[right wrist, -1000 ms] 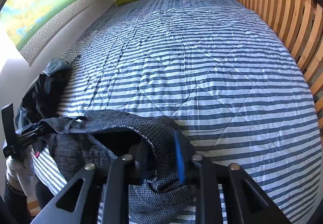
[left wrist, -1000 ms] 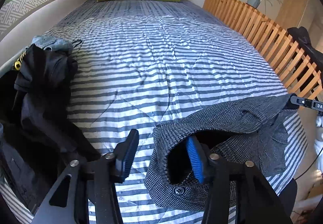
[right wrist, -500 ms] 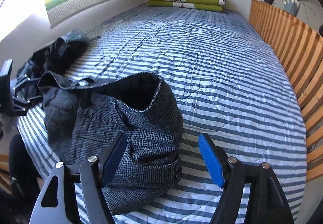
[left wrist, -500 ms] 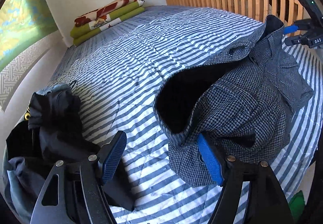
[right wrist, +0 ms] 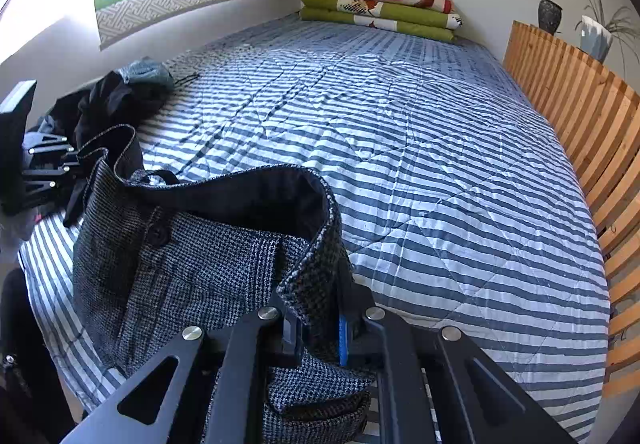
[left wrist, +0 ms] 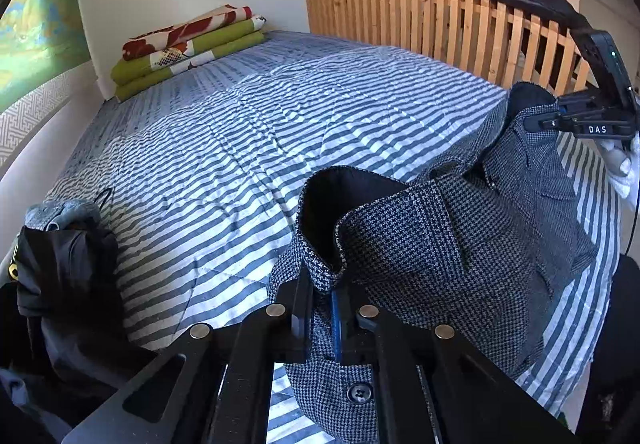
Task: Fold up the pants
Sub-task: 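Lift the shorts by the waistband with both grippers and shake them out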
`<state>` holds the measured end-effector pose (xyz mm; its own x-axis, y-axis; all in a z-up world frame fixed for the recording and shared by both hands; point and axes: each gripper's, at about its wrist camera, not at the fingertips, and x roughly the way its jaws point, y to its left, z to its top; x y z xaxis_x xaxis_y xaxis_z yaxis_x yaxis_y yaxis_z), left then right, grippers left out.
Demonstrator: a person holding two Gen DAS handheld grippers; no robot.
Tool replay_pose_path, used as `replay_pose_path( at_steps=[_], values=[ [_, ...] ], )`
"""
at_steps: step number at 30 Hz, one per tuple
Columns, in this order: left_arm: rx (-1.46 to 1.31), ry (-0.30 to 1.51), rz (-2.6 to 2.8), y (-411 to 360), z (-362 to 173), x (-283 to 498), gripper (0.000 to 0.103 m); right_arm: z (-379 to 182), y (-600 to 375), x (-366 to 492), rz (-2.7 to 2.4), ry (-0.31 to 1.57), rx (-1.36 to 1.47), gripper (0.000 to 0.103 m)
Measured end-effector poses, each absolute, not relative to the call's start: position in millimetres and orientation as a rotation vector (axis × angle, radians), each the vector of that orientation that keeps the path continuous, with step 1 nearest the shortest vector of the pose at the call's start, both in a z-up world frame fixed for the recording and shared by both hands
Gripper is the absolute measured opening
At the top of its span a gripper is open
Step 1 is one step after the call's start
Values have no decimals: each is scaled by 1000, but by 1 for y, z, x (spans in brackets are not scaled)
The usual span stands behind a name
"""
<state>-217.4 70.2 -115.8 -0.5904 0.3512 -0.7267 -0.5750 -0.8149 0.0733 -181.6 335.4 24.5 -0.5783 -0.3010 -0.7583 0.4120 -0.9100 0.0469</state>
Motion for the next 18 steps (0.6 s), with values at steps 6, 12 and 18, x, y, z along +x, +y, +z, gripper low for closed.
replay_pose_path(
  at_steps=[6, 12, 18],
  values=[
    [-877, 240, 2456, 42, -43, -192, 5, 89, 339, -153, -2611, 111, 991, 8],
    [-624, 125, 2538, 16, 64, -147, 5, 193, 327, -100, -2758, 115, 697, 8],
    [-429, 160, 2589, 4, 152, -90, 5, 285, 322, -41, -2825, 74, 457, 7]
  ],
)
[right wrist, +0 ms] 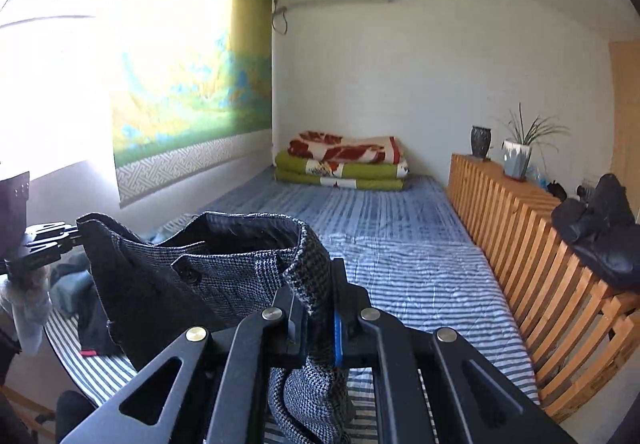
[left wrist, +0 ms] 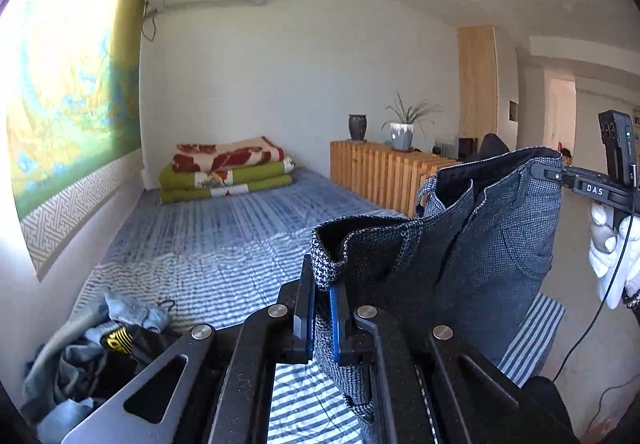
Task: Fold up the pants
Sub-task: 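Lift the shorts by the waistband with both grippers and shake them out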
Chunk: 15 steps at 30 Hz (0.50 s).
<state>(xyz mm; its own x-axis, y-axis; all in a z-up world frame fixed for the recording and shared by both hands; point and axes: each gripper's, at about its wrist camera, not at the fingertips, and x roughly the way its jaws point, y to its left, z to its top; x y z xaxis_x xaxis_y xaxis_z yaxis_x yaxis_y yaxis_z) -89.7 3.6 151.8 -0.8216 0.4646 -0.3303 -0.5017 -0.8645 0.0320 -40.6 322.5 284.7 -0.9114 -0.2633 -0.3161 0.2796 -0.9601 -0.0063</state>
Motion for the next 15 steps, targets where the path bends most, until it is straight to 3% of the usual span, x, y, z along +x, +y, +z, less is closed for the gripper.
replay_pose_path(
  at_steps=[8, 11, 15],
  values=[
    [-417, 152, 2590, -13, 211, -68, 5, 331, 313, -6, -2848, 111, 370, 7],
    [-548, 120, 2567, -14, 199, -109, 5, 315, 314, -37, -2842, 82, 467, 7],
    [-782, 80, 2568, -10, 136, -196, 5, 259, 304, -118, -2819, 33, 703, 7]
  ],
)
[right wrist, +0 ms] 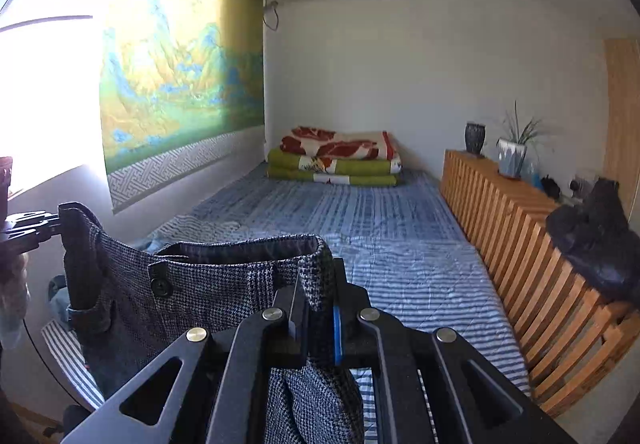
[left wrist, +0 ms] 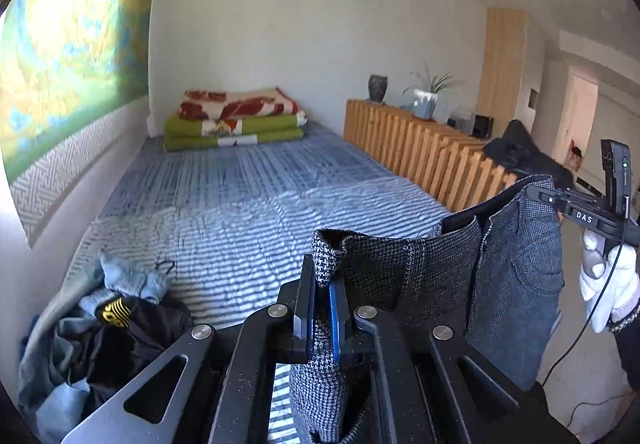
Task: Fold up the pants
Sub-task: 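Lift the shorts by the waistband with both grippers and shake them out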
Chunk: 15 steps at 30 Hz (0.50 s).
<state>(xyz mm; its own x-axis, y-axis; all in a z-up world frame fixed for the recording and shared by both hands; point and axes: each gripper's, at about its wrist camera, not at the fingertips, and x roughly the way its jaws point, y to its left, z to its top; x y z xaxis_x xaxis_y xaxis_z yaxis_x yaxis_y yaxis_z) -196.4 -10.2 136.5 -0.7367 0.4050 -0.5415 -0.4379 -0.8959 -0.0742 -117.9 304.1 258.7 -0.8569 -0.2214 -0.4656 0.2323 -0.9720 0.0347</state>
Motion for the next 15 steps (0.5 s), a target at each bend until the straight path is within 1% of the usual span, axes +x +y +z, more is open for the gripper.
replay_pose_path(
  at_steps=[1, 3, 4, 5, 6, 7, 9, 11, 13, 15],
  values=[
    [-847, 83, 2577, -7, 115, -224, 5, 240, 300, -143, -2819, 29, 763, 7],
    [-1023, 187, 2611, 4, 58, -290, 12, 193, 287, -202, -2790, 101, 903, 8],
    [-1117, 173, 2641, 5, 31, -320, 17, 169, 281, -232, -2746, 132, 992, 11],
    [-1216, 159, 2658, 4, 4, -348, 21, 144, 280, -259, -2734, 127, 1097, 23],
    [-1272, 135, 2658, 3, -17, -364, 21, 121, 283, -280, -2735, 105, 1179, 30],
    [-1296, 99, 2651, -2, -35, -375, 22, 102, 288, -295, -2705, 61, 1227, 34],
    [-1338, 62, 2631, -6, -67, -385, 32, 72, 302, -313, -2666, -13, 1304, 34],
    [-1381, 31, 2575, -5, -99, -387, 56, 45, 316, -322, -2605, -70, 1371, 36],
    [-1426, 24, 2536, -9, -123, -388, 63, 22, 324, -327, -2566, -79, 1435, 39],
    [-1485, -7, 2509, -13, -147, -390, 63, 3, 331, -334, -2540, -92, 1486, 40]
  ],
)
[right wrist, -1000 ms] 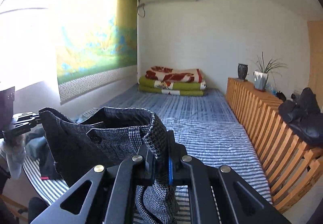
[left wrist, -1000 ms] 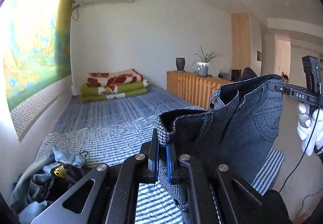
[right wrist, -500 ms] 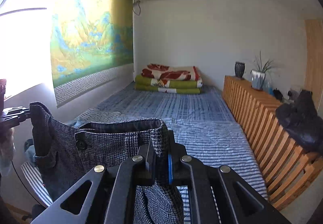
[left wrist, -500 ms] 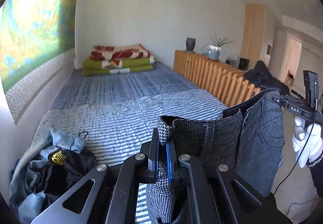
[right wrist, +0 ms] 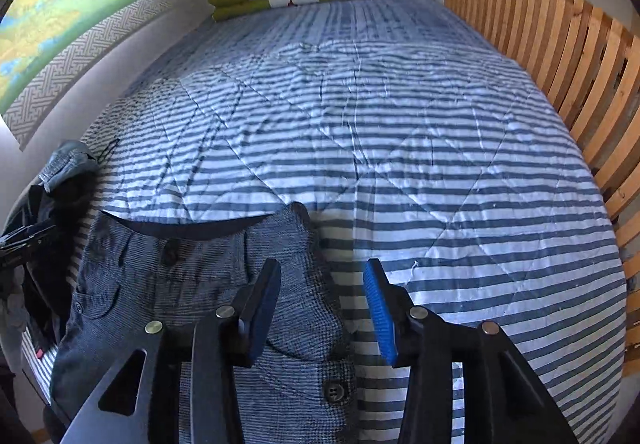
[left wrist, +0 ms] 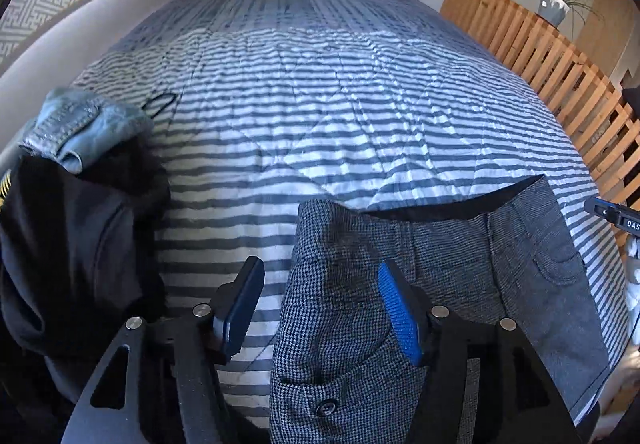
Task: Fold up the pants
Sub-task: 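Lift the shorts by the waistband with both grippers and shake them out, then lower the shorts flat onto the bed with both grippers and release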
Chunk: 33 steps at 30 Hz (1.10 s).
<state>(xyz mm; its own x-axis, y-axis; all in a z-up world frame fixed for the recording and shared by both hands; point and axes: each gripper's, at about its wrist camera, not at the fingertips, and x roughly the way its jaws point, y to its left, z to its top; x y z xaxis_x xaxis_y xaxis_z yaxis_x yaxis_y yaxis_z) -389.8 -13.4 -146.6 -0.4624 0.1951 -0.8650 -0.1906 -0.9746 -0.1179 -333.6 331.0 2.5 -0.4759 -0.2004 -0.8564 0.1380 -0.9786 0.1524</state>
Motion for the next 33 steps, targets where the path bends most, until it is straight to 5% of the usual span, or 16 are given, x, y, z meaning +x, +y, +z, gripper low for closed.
replay_pose_path(
  at_steps=[7, 9, 10, 11, 12, 13, 20, 22, 25, 33],
  values=[
    [-1574, -159, 2436, -13, -204, -414, 62, -48, 316, -362, -2412, -207, 1536, 55],
    [-1566, -135, 2429, -5, -208, -416, 43, -56, 305, -368, -2415, -172, 1544, 55],
    [-1586, -115, 2427, -1, -212, -416, 17, -60, 301, -371, -2424, -147, 1561, 53],
    [-1585, -117, 2421, 1, -211, -414, 14, -62, 297, -372, -2426, -132, 1575, 28],
    [-1559, -119, 2431, 1, -206, -411, 12, -62, 294, -371, -2402, -145, 1582, 14],
    [-1523, -148, 2436, -1, -198, -407, 11, -57, 293, -368, -2420, -138, 1556, 11],
    [-1433, -321, 2489, -19, -175, -427, 13, -17, 302, -381, -2481, -214, 1384, 8],
    [-1547, -279, 2499, -15, -194, -442, 31, -37, 299, -400, -2468, -221, 1472, 11],
    [-1601, -227, 2509, -17, -189, -440, 34, -50, 292, -409, -2565, -6, 1585, 22],
    [-1368, -176, 2510, -51, -96, -314, 53, 34, 333, -295, -2531, -148, 1401, 23]
  ],
)
